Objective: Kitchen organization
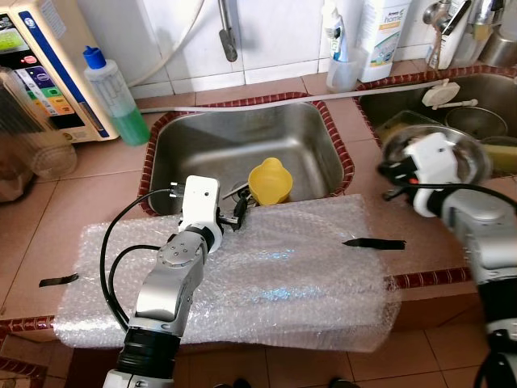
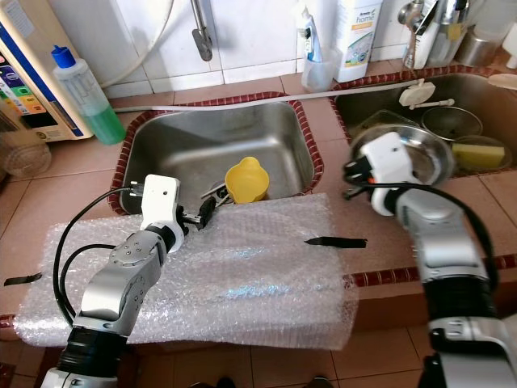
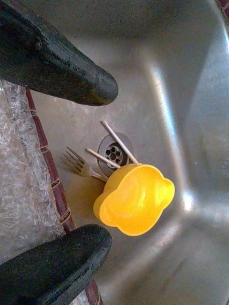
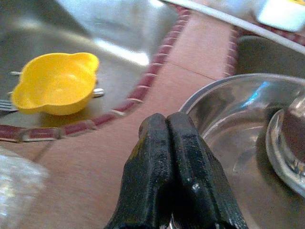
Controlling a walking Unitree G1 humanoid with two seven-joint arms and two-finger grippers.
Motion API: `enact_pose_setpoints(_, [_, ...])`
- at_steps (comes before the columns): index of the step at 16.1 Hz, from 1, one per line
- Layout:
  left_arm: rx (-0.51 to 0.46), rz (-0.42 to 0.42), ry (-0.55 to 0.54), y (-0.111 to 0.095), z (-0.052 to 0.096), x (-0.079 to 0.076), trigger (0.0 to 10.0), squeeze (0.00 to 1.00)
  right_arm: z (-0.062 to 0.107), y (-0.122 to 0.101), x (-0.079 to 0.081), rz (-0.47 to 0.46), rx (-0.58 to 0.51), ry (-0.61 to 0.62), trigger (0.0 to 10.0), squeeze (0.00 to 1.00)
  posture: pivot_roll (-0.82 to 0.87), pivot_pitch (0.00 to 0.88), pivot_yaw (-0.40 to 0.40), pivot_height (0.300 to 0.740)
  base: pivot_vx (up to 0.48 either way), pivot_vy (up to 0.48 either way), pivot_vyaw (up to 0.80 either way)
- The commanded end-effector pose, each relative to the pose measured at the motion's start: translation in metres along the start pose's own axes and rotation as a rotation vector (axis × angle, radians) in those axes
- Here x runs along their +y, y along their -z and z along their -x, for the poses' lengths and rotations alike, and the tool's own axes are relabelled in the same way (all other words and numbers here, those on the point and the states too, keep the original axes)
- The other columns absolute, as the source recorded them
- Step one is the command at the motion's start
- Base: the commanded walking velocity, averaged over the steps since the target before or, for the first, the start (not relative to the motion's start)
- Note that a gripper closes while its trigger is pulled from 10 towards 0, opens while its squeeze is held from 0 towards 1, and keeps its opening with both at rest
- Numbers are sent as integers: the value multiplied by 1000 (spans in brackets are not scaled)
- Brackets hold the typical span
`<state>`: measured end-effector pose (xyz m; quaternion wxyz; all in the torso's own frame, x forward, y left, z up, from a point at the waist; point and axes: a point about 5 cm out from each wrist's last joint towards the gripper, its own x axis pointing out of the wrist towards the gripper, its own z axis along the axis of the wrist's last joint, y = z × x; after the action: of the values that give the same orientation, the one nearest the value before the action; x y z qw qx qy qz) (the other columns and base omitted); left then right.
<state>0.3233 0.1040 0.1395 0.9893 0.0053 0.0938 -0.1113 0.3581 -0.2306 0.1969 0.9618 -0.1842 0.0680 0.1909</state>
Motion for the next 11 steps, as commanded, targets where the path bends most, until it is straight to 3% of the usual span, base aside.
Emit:
enact_pose_setpoints(1, [40, -10, -47, 10, 3, 11, 10000, 0, -5, 0, 7, -1, 5, -33, 0, 0, -305, 183, 134, 740, 0, 0, 0])
enact_pose_setpoints(10, [35, -14, -60, 9, 3, 12, 10000, 0, -18, -24, 25, -10, -71, -90, 0, 0, -300, 179, 128, 740, 0, 0, 0])
enact_pose_setpoints(11, [35, -16, -58, 9, 3, 12, 10000, 0, -20, -35, 40, -14, -113, -131, 0, 0, -305, 177, 127, 740, 0, 0, 0])
